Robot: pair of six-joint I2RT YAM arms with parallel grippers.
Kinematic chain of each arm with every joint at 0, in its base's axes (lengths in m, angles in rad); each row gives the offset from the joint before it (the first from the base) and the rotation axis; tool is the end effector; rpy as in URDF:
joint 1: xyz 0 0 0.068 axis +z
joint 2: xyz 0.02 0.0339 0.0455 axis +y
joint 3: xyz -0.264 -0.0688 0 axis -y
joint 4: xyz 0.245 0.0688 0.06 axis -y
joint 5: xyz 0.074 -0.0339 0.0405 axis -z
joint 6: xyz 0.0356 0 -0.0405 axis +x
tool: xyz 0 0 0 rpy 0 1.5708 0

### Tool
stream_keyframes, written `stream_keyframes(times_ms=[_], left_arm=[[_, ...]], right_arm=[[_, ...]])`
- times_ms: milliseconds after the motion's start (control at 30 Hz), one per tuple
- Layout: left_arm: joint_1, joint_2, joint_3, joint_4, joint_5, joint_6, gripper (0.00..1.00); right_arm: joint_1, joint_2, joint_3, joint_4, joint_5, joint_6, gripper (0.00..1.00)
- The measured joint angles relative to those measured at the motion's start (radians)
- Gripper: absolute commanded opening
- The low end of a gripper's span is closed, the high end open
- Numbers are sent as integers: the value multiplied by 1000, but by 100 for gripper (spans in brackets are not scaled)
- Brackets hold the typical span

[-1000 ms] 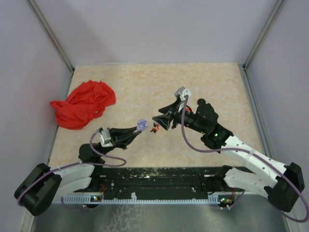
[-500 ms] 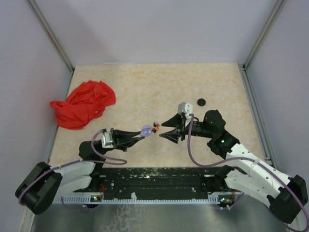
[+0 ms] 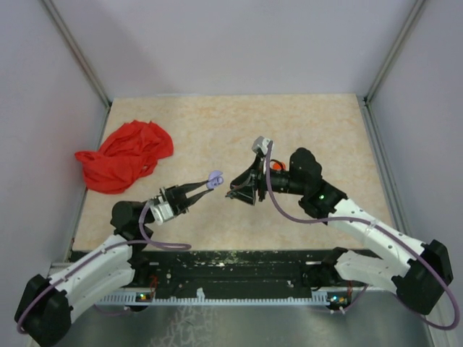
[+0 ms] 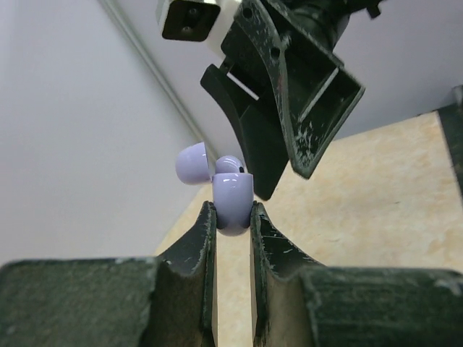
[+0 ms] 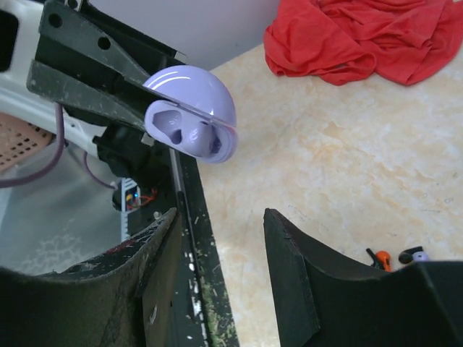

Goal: Insert the wireless bluetooth earbuds into the charging case
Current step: Pick up the earbud from the charging case.

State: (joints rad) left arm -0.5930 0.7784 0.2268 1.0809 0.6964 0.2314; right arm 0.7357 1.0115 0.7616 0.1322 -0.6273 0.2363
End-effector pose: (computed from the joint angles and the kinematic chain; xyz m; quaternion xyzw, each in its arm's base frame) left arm 0.1196 -0.1081 0.2727 0.4585 0.3099 -0.3136 0.7716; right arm 0.1597 0.1727 0.3227 -0.3743 0.6383 0.4991 0.4510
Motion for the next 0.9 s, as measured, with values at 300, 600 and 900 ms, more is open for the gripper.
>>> stream_keyframes(times_ms=[300, 600, 900], left_arm=[[0, -42, 19, -205, -57, 213, 0], [0, -14, 15, -210, -65, 253, 0], [0, -14, 5, -209, -68, 266, 0]], right_arm=[[22, 14, 79, -52, 75, 174, 44], [43, 95, 189, -124, 223, 286, 40], [48, 141, 194, -151, 263, 347, 32]])
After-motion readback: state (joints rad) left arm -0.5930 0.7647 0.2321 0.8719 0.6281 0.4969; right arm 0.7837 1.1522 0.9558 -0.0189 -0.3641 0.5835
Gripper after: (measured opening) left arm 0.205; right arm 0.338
